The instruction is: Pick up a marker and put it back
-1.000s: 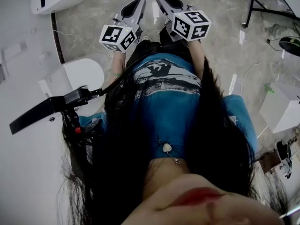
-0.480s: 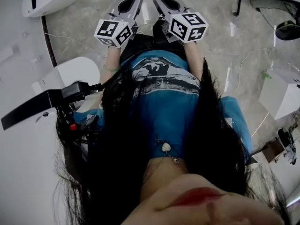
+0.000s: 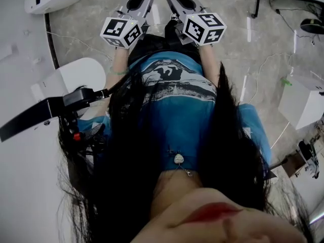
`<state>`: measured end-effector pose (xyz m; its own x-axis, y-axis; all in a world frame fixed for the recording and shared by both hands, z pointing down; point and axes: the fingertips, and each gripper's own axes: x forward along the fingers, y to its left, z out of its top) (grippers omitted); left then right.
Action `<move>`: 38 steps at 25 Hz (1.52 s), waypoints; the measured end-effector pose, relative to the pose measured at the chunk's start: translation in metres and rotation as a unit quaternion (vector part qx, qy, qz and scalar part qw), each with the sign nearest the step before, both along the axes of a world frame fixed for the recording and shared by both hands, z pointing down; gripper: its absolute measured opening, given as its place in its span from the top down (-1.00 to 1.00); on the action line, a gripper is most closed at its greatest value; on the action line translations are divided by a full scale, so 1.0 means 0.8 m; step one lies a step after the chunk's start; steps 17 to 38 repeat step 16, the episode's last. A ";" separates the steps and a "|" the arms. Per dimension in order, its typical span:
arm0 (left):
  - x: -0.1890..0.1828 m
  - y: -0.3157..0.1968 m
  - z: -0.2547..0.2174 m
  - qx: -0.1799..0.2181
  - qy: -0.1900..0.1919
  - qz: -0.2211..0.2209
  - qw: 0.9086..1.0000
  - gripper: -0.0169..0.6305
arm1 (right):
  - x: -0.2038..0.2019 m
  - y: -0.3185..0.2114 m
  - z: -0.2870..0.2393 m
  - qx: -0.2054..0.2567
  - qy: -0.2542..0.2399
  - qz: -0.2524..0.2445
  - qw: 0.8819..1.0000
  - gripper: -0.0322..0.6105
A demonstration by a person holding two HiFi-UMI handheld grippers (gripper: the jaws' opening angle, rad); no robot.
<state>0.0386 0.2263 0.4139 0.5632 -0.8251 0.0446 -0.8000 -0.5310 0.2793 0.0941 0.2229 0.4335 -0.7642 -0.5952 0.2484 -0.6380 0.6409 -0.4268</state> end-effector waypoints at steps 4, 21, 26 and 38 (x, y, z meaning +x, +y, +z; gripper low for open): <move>0.004 0.005 0.001 0.000 -0.001 0.002 1.000 0.94 | 0.005 0.003 0.001 -0.001 0.001 0.003 1.000 0.78; 0.009 0.009 0.001 -0.003 -0.002 0.008 1.000 0.94 | 0.012 0.007 0.000 -0.001 0.004 0.011 1.000 0.78; 0.009 0.009 0.001 -0.003 -0.002 0.008 1.000 0.94 | 0.012 0.007 0.000 -0.001 0.004 0.011 1.000 0.78; 0.009 0.009 0.001 -0.003 -0.002 0.008 1.000 0.94 | 0.012 0.007 0.000 -0.001 0.004 0.011 1.000 0.78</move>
